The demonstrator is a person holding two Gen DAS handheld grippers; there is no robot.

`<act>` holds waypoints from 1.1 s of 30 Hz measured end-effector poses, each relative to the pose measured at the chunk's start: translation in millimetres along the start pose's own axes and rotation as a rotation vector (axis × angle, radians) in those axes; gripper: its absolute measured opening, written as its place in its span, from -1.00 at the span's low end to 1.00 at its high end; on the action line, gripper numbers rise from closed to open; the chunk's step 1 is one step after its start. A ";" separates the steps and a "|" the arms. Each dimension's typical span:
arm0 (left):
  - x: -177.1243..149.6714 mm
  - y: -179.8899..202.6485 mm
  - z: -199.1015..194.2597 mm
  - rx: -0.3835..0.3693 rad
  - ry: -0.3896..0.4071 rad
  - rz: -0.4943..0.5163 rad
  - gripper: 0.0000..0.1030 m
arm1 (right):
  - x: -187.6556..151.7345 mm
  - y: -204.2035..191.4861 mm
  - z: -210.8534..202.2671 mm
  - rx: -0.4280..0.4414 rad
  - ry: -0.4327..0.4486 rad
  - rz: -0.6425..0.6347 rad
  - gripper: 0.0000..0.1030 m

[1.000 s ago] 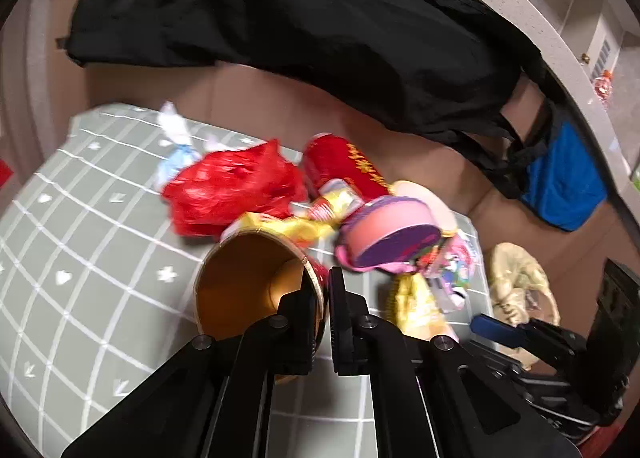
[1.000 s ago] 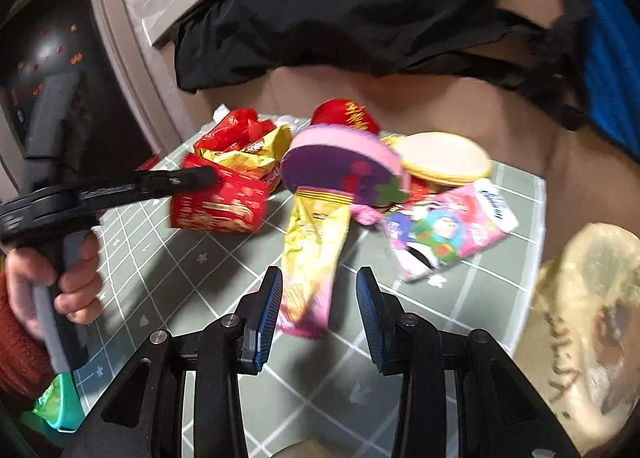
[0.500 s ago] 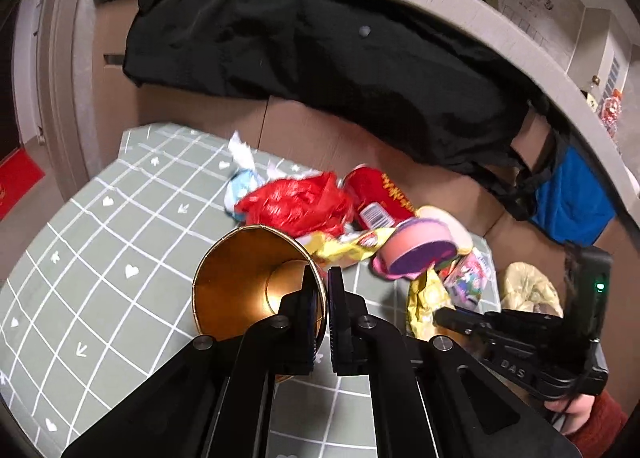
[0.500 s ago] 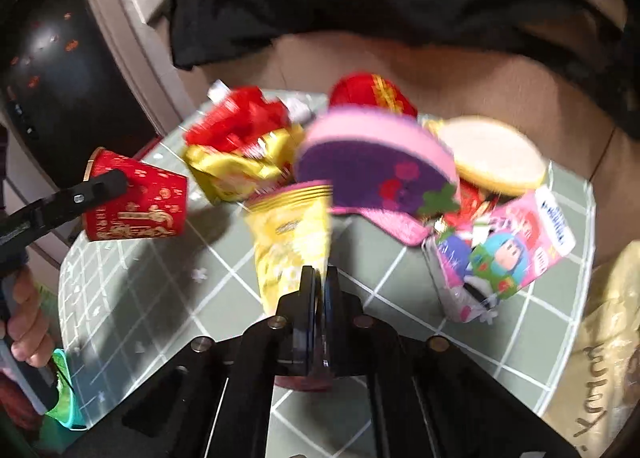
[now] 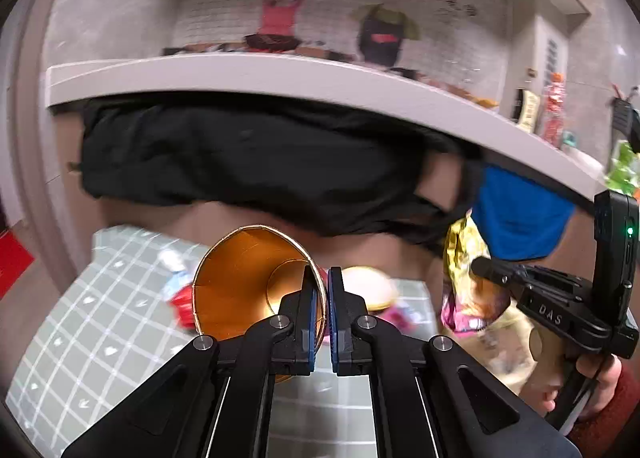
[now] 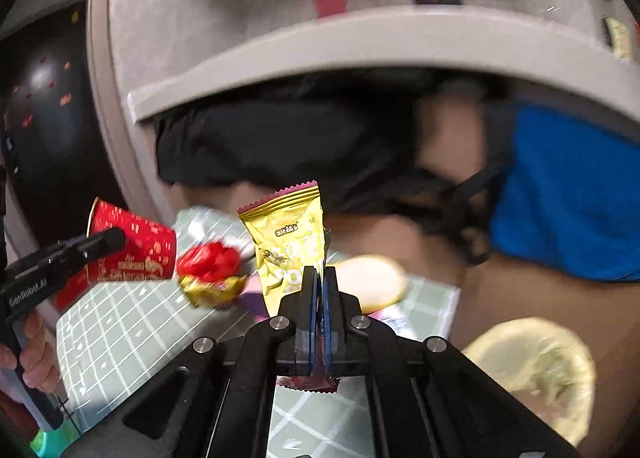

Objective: Collect trash
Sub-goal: 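Carry the red cup and yellow wrapper into the trash bin and release both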

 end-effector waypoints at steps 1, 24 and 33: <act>-0.7 14.2 2.8 -0.014 0.000 0.012 -0.91 | 1.6 11.8 -10.6 -0.023 0.017 0.005 -0.94; -94.9 245.5 114.1 -0.318 -0.272 0.158 -0.91 | -91.5 202.3 -108.1 -0.298 0.014 0.186 -0.94; -120.4 252.7 159.0 -0.360 -0.397 0.140 -0.58 | -115.3 224.3 -80.4 -0.260 -0.021 0.239 -0.92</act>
Point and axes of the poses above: each gripper's, at about its wrist camera, not at the fingertips, and z roughly the way its jaws point, y to its right, x to its top, the point moved 6 cm from there along z, roughly the way its jaws point, and after that the axes turned 11 degrees about -z, right-handed, at the moved point
